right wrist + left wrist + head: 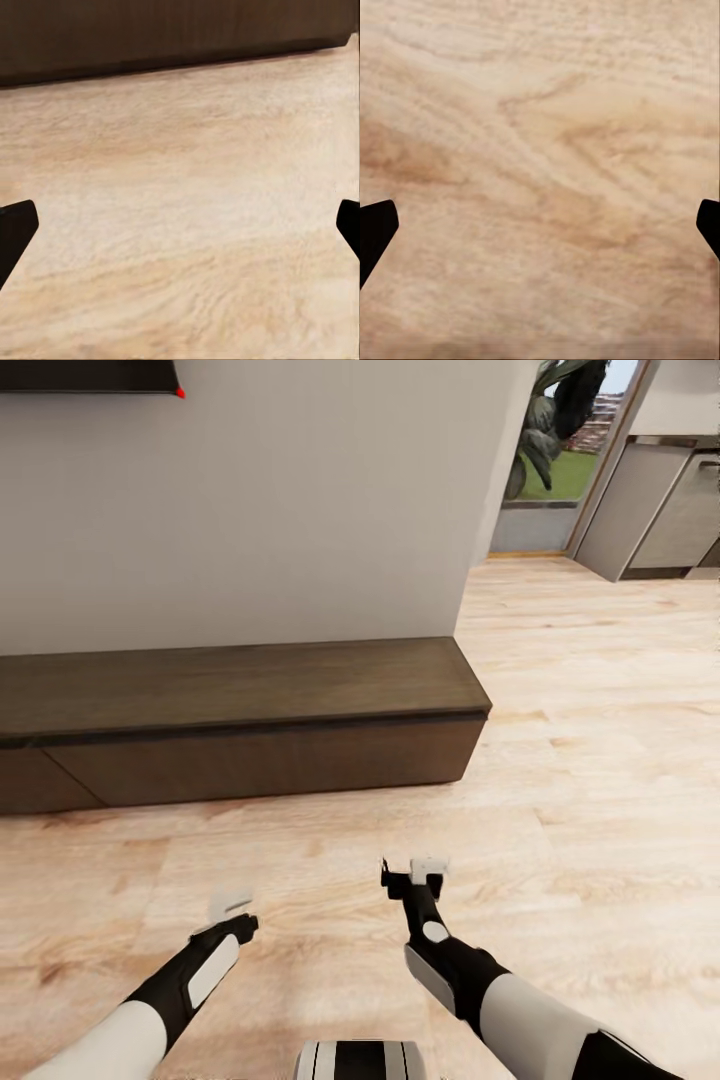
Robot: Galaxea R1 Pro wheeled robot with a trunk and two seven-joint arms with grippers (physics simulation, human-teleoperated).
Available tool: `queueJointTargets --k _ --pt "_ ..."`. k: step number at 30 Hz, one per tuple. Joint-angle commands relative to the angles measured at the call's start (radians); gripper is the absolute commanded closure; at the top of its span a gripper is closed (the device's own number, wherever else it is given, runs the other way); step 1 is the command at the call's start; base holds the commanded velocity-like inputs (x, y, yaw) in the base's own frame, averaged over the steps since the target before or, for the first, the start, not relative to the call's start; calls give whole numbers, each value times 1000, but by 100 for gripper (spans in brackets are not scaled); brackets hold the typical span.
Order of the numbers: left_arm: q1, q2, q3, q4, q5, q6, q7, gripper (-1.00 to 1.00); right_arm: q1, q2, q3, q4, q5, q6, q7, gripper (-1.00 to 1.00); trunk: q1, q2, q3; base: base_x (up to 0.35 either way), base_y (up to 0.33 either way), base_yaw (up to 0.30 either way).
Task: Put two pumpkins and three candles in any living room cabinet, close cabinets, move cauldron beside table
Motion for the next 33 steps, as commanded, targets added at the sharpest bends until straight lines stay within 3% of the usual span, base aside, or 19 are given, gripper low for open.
queueJointTargets --k 1,4,7,24,33 --pt "-1 5 -9 0 21 26 9 -100 -1 0 9 1 -43 9 -5 -100 0 0 -1 -57 0 0" --pt "0 17 -7 6 44 56 9 -100 0 0 9 3 -106 29 -4 -100 0 0 -1 -25 0 0" --pt "0 28 -8 8 51 65 9 -100 10 0 9 4 -125 34 -1 -100 0 0 -1 -7 0 0" --pt "3 32 -8 23 60 67 9 -100 71 2 16 7 -117 35 4 -100 0 0 -1 0 0 0" --pt "6 29 -8 60 59 66 9 -100 72 3 17 0 -116 43 77 -100 -4 2 34 0 0 0"
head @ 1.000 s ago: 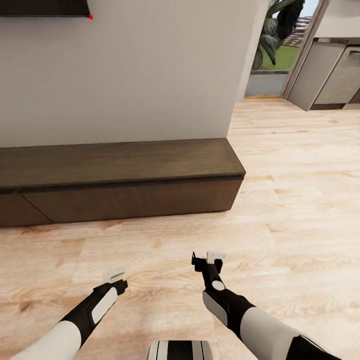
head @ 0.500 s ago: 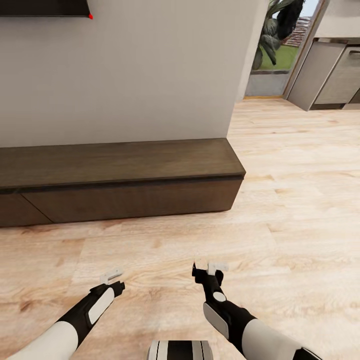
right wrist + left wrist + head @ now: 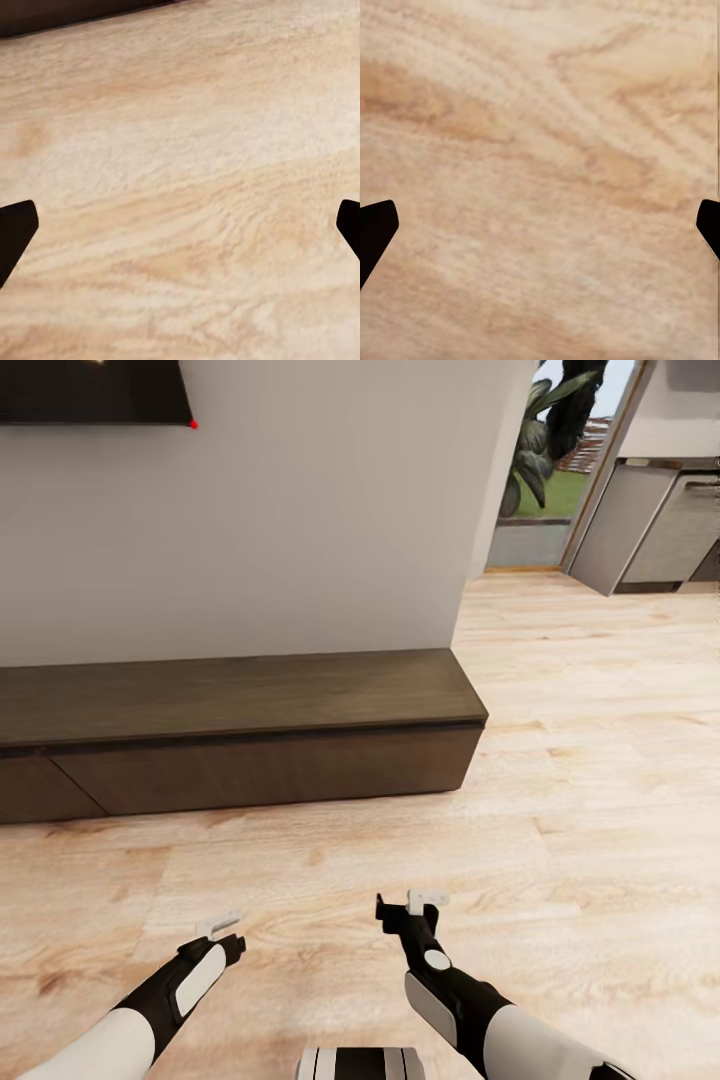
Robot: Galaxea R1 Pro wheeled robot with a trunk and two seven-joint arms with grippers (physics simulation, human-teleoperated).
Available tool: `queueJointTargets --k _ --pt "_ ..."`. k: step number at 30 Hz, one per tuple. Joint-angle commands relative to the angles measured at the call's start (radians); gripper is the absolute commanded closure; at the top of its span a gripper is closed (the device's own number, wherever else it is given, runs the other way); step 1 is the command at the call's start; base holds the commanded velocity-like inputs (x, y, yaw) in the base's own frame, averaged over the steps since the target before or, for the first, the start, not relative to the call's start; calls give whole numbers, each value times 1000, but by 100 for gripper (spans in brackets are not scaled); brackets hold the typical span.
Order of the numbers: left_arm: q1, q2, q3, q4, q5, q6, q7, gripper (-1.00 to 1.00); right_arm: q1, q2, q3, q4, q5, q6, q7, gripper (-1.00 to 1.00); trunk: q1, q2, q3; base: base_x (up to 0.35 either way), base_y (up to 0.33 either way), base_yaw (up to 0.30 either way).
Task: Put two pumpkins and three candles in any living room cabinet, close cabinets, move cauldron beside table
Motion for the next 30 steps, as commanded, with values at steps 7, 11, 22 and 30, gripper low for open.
queueJointTargets --k 7,11,22,30 --pt "0 0 -8 -1 7 3 8 -100 -1 -2 9 -4 -4 70 7 -100 -3 1 26 0 0 0" --pt "0 3 -7 0 7 3 8 -100 -1 -3 9 -4 -3 111 9 -100 -5 2 42 0 0 0" --pt "0 1 -8 23 7 0 10 -100 -1 -2 8 -3 -5 128 9 -100 -10 5 84 0 0 0" --pt "0 2 -8 32 7 -3 10 -100 -1 -3 9 -2 -4 162 11 -100 -14 7 115 0 0 0"
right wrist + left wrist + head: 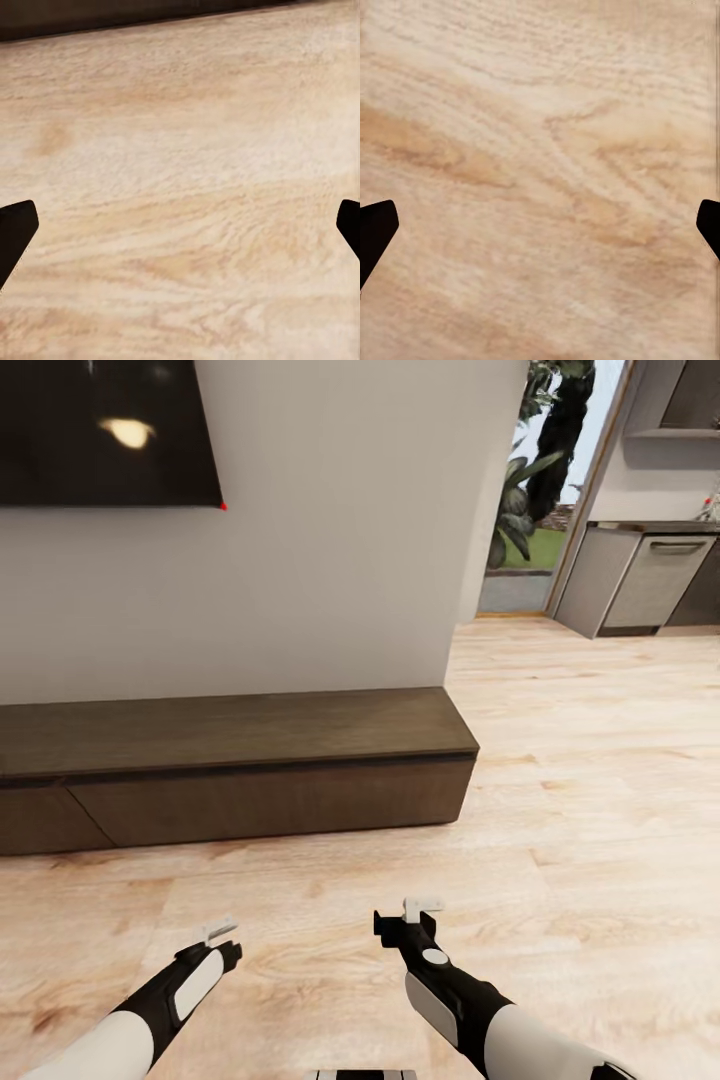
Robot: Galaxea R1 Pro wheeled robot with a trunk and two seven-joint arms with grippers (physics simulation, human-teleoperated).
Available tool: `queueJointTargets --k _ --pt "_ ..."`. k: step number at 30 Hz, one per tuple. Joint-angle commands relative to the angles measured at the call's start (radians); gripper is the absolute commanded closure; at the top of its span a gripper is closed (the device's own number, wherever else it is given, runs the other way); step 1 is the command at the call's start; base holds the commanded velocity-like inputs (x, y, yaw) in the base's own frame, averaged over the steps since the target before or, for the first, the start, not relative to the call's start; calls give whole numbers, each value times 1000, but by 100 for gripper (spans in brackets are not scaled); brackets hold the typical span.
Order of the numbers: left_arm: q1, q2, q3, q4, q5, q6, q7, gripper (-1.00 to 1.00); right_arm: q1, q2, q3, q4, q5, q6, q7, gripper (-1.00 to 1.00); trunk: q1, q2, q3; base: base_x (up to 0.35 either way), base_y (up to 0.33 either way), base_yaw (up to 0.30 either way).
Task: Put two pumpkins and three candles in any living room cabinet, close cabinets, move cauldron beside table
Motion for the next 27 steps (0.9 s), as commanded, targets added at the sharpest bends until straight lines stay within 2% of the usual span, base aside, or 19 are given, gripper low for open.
queueJointTargets --k 1,5,14,21,27 --pt "0 2 -8 -1 7 4 8 -100 -1 0 7 0 -11 -7 -5 -100 -1 0 3 0 0 0" --pt "0 2 -7 1 6 3 8 -100 -1 0 5 0 -16 -4 -5 -100 -2 1 19 -75 0 4" --pt "0 2 -7 1 4 4 6 -100 -1 1 -1 6 -29 22 -7 -100 -6 3 48 -262 0 128" --pt "0 3 -8 1 6 3 6 -100 -1 1 1 9 -17 39 -3 -100 -10 5 67 -35 0 105" --pt "0 2 -9 1 6 3 6 -100 -1 1 0 11 -27 43 26 -100 -12 6 82 -2 0 7"
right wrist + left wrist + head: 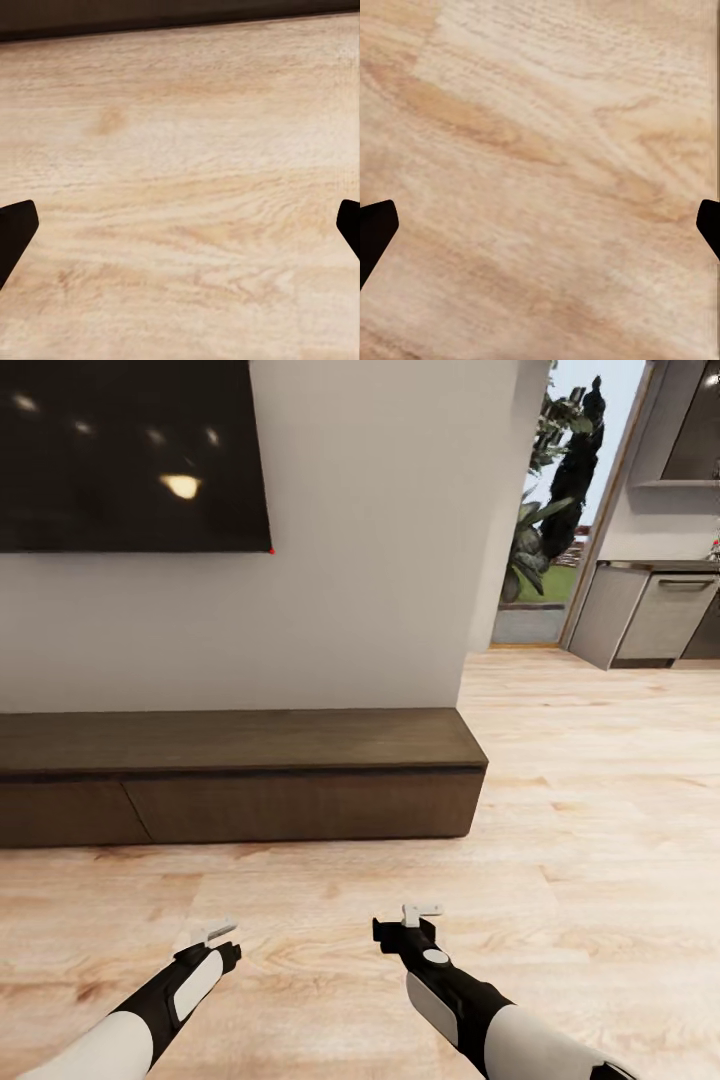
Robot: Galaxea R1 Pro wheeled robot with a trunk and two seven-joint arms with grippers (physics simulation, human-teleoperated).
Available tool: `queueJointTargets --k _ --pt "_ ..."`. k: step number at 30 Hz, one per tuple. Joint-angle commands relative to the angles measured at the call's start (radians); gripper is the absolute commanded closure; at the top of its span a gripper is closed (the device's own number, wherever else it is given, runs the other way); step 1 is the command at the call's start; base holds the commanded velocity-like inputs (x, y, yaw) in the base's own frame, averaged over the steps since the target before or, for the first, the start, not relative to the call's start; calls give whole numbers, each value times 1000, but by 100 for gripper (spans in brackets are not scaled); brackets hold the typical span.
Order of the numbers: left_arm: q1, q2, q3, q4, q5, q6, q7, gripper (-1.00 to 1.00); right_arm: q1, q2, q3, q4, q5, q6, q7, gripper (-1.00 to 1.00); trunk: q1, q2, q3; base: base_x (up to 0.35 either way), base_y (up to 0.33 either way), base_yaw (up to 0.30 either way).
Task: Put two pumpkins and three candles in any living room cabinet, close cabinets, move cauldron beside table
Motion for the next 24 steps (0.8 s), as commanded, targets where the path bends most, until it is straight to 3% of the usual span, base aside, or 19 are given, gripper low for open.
queueJointTargets --k 1,8,21,24 --pt "0 1 -8 -3 7 4 8 -100 -1 0 8 0 -11 -5 1 -100 -1 0 1 -10 0 2" --pt "0 0 -8 -3 6 3 8 -100 -1 0 7 3 -15 -1 55 -100 -4 2 17 -114 0 0" --pt "0 -3 -9 -3 8 3 9 -100 -1 -1 7 3 -15 -1 59 -100 -10 5 47 -7 0 0" --pt "0 -4 -9 -3 8 3 9 -100 -1 -2 8 4 -15 -3 60 -100 -21 25 54 0 0 0"
